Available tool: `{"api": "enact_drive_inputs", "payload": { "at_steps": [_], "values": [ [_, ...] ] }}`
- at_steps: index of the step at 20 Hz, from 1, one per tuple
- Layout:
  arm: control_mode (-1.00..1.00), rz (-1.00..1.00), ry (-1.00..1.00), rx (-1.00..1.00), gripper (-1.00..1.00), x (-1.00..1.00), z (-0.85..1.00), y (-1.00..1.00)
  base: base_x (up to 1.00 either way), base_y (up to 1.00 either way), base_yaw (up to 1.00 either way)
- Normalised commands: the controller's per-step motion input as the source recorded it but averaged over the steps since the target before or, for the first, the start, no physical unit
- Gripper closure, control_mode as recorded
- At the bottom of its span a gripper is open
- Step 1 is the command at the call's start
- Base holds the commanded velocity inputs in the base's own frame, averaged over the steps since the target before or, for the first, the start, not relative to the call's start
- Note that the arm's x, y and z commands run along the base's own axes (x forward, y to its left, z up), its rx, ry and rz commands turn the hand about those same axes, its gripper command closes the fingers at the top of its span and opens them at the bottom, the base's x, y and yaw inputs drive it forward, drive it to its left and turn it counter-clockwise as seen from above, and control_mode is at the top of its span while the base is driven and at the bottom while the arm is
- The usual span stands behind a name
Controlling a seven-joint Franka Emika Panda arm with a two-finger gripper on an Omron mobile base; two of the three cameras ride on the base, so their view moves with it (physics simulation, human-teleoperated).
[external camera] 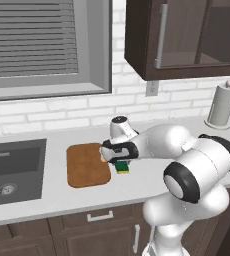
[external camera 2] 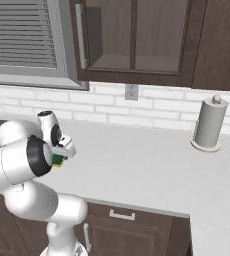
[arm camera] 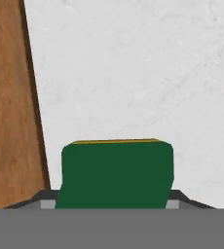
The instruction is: Pick up the sponge from the counter and clean the cutting board by briefly scrubbing or pressing down on the cutting board. Once finished, release the sponge.
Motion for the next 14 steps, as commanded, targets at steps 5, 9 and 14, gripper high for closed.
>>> {"api": "enact_drive_inputs", "payload": {
  "at_steps": [5,9,14],
  "values": [
    [-1.00,-0.20,-0.12,0.00,1.00,0.48,0.05,0.17,0.00,0.00,0.00],
    [-1.00,-0.06,-0.08,0.00,1.00,0.63,0.21,0.00,0.00,0.00,0.00],
    [-1.00,-0.06,0.00,-0.02,1.00,0.85,-0.01,0.14,0.00,0.00,0.00]
  ]
}}
